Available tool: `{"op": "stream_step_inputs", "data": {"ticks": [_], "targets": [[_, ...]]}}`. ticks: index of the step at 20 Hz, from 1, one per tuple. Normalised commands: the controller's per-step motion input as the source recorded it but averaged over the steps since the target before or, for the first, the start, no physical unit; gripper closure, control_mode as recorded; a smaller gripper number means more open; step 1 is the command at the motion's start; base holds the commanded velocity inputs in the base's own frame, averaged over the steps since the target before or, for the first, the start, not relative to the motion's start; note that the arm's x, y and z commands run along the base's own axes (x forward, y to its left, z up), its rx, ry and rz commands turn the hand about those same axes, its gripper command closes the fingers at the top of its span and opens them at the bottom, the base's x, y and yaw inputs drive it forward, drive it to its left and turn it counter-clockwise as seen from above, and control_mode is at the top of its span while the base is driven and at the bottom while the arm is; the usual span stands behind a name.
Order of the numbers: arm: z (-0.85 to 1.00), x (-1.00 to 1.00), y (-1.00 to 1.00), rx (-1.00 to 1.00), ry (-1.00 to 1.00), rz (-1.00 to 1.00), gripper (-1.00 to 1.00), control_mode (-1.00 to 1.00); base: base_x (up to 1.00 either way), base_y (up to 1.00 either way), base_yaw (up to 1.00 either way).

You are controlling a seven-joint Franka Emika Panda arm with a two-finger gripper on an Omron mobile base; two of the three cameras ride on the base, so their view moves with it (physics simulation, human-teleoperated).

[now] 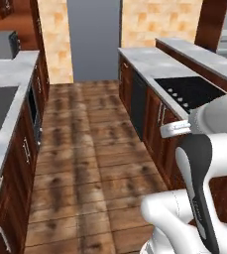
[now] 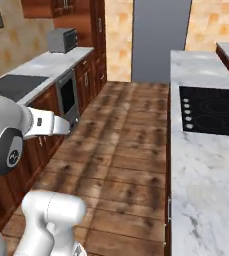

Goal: Retrieve the bottle and the shaker from the cabinet and place them next to the mixing bowl on the counter. Then add garlic from the fridge to the mixing bowl.

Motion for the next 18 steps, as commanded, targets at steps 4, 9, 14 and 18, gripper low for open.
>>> {"op": "stream_step_inputs", "data": {"ticks": [4,9,14,18], "targets": [[0.00,0.00,0.00,0.00,0.00,0.00,-1.00,1.00,-0.12,0.01,-0.94],[0.00,0.00,0.00,0.00,0.00,0.00,-1.00,1.00,-0.43,0.26,-0.81],[0.00,0.00,0.00,0.00,0.00,0.00,-1.00,1.00,0.59,0.79,-0.45],[0.00,0.00,0.00,0.00,0.00,0.00,-1.00,1.00,1.00,1.00,-0.20]]}}
